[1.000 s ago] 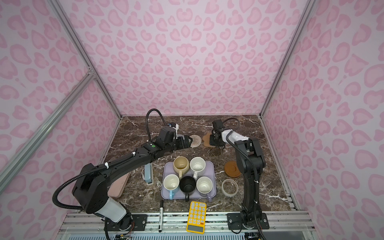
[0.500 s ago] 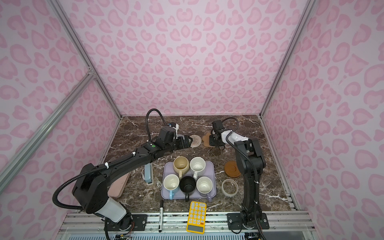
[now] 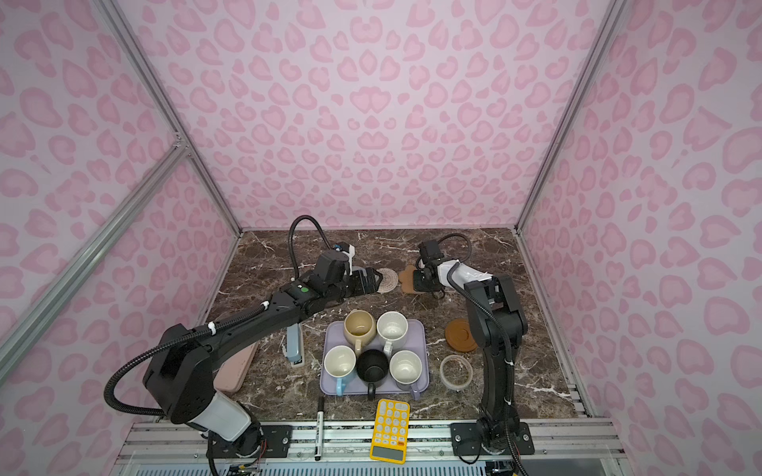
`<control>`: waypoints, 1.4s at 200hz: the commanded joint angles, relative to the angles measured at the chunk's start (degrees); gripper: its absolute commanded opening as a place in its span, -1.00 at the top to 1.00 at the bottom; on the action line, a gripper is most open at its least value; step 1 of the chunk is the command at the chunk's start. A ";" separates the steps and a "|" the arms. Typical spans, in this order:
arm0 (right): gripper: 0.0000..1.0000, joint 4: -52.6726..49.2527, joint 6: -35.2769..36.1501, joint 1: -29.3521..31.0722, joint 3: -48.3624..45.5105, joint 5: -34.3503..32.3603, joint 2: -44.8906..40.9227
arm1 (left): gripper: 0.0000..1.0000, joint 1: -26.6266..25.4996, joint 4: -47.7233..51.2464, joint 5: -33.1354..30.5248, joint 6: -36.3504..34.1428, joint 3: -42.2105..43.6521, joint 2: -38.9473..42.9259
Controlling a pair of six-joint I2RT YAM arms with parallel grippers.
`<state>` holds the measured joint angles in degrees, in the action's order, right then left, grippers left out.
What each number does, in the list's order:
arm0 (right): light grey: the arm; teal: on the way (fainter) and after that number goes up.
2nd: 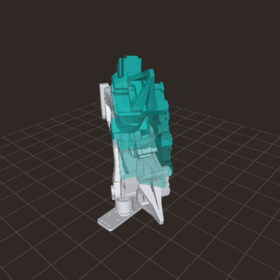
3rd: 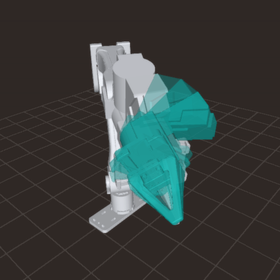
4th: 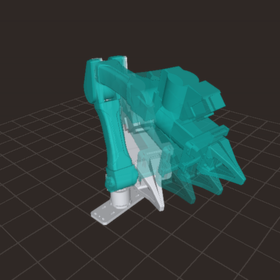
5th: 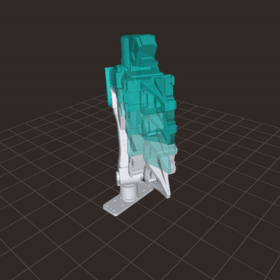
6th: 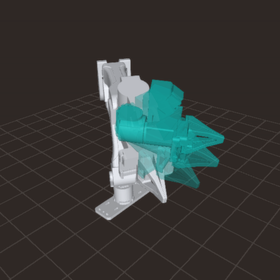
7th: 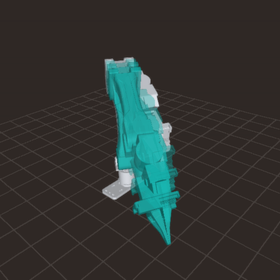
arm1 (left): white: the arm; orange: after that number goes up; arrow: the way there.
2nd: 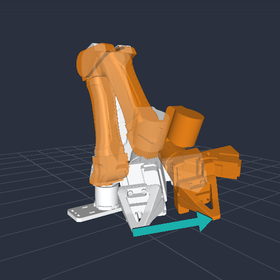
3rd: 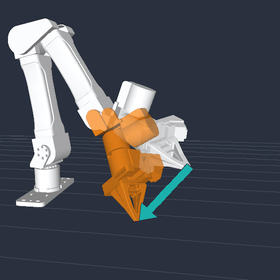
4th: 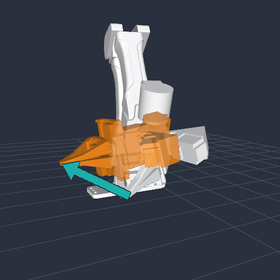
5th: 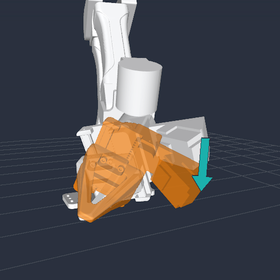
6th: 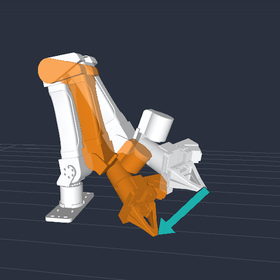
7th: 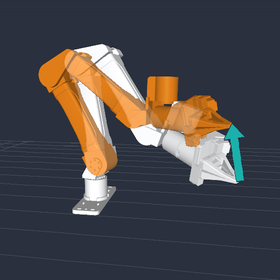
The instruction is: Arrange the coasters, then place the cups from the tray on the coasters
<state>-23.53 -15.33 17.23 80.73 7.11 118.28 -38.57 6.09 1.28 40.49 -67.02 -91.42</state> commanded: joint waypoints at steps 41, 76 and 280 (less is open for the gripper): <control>0.11 -7.67 -0.05 0.50 0.44 0.25 0.22 | -0.96 -0.01 -1.03 -0.40 -0.06 0.14 0.31; -0.12 -9.43 0.21 0.82 3.89 -0.16 -1.61 | -0.96 -0.02 -0.93 -0.26 -0.07 -0.32 0.33; -0.97 -17.34 -8.48 3.03 -28.75 -12.39 -50.36 | -0.95 -10.85 -5.12 11.44 -1.16 -2.34 2.27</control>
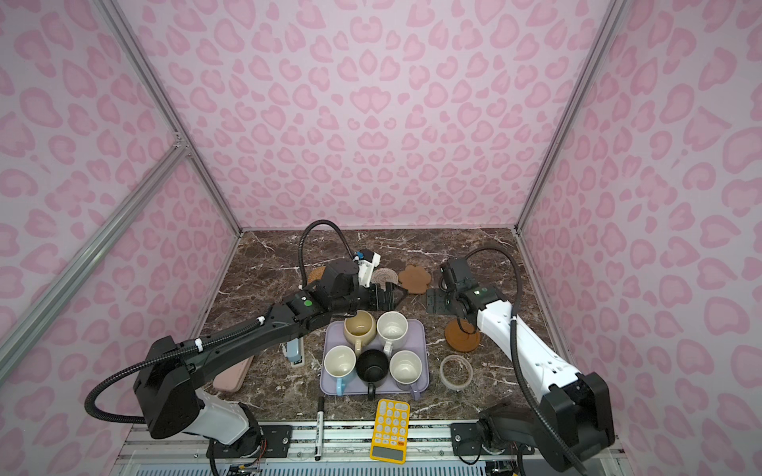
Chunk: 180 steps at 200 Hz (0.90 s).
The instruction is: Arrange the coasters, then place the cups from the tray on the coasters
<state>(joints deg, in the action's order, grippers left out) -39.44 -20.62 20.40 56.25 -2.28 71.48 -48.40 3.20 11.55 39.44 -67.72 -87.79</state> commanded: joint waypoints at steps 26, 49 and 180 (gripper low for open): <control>-0.98 -0.74 -5.28 -1.27 -10.43 -1.54 -8.06 | -0.95 -2.56 2.61 0.62 -2.88 -5.45 -3.51; -0.97 1.20 -6.17 -2.38 -14.06 2.14 -8.19 | -0.96 -2.87 5.56 0.03 -4.82 -7.89 -5.59; -0.39 11.10 -2.41 -5.77 -15.07 7.40 10.08 | -0.95 -1.77 4.23 0.20 -4.93 -8.98 -9.08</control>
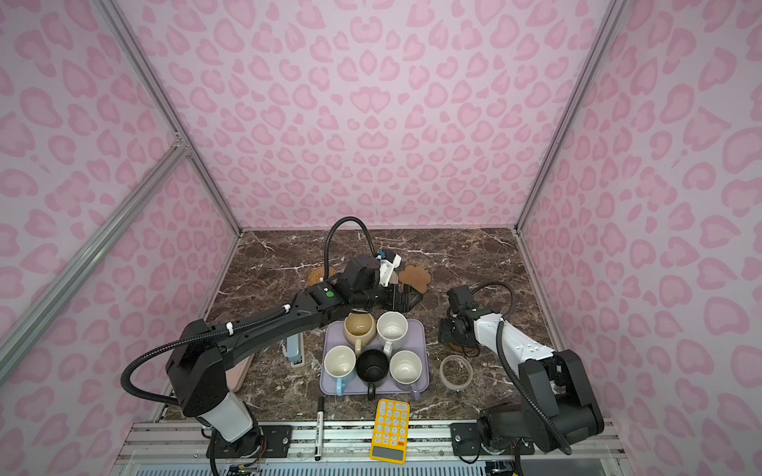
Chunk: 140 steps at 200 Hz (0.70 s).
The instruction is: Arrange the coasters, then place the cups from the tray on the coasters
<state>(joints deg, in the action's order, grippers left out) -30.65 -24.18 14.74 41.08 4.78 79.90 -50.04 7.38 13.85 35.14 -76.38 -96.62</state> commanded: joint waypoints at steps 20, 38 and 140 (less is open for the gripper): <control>-0.36 2.75 1.59 -0.33 0.45 0.31 2.88 | -0.95 -0.11 1.04 -3.81 -1.16 -0.34 -0.03; -0.33 2.80 1.84 -0.55 0.80 0.22 4.35 | -0.95 -0.06 1.27 -4.77 -1.21 -0.26 0.20; -0.01 4.48 2.14 -1.35 6.60 -0.63 13.11 | -0.95 0.47 1.53 -7.86 -1.13 -2.25 -1.31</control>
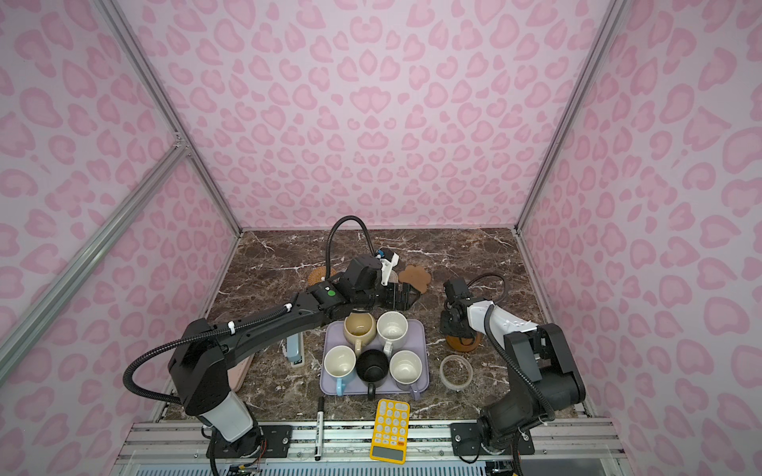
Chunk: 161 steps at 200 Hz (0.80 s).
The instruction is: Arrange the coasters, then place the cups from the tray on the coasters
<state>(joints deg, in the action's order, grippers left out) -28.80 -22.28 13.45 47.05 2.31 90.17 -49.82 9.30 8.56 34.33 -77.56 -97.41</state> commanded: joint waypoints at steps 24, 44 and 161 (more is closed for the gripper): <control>0.01 2.61 0.13 -0.13 3.70 1.87 5.45 | -0.95 -0.05 1.08 -7.93 -0.65 -1.10 -0.32; 0.01 2.47 0.05 -0.14 6.68 2.17 7.40 | -0.95 0.21 1.34 -7.94 -0.58 -1.79 -1.04; 0.01 0.65 0.39 -2.16 18.89 1.94 15.20 | -0.94 1.30 1.79 -7.99 -0.67 -3.04 -2.95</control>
<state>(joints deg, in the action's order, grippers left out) -30.57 -22.68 11.68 64.01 3.40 103.46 -49.01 11.03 0.84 34.06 -79.92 -99.59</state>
